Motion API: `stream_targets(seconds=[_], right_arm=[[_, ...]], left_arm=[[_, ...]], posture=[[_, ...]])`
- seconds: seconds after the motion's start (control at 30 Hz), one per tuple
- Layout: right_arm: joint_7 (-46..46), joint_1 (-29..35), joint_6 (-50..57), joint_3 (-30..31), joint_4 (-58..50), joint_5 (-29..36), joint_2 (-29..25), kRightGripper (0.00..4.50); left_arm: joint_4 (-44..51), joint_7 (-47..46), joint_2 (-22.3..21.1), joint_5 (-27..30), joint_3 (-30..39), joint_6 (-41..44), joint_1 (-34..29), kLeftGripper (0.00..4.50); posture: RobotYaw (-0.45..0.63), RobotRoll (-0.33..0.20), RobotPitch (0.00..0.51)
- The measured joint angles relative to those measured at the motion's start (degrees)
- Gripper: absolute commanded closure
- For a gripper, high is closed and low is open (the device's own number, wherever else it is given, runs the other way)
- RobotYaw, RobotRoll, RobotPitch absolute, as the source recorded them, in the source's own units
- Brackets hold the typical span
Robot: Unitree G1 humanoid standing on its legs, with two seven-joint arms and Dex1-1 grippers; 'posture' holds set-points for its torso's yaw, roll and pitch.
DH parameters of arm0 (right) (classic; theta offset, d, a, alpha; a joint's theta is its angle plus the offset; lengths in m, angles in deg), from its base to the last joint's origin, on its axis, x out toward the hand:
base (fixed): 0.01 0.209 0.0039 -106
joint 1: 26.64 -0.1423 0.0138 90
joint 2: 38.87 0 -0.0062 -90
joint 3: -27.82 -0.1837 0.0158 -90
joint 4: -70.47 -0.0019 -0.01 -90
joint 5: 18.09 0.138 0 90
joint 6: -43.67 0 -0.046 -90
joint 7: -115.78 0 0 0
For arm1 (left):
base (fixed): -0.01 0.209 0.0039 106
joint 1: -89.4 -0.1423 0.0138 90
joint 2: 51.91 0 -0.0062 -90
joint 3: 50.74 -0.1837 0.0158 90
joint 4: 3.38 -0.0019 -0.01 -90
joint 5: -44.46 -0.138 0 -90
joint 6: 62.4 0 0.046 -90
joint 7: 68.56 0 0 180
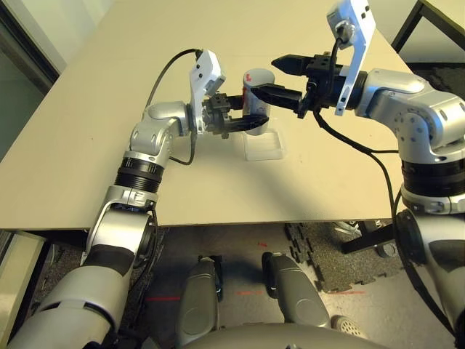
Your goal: Pour the medicine from the bottle into the box.
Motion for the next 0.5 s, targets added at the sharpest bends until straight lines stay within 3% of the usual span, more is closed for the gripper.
stream_targets(seconds=[0.13, 0.33, 0.5], right_arm=[[0.47, -1.01, -0.35, 0.21, 0.78, -1.02, 0.37, 0.17], [1.48, -1.29, -0.35, 0.69, 0.70, -1.22, 1.57, 1.92], [2.11, -1.29, -0.32, 0.69, 0.63, -1.23, 1.55, 1.92]], left_arm=[[0.00, 0.01, 0.03, -0.02, -0.04, -0.01, 0.00, 2.04], [0.00, 0.00, 0.06, -0.12, -0.05, -0.10, 0.00, 2.04], [-0.01, 0.01, 0.06, -0.21, -0.05, -0.21, 0.00, 2.04]], posture=[[-0.18, 0.000, 0.150], [-0.19, 0.000, 0.153], [-0.19, 0.000, 0.151]])
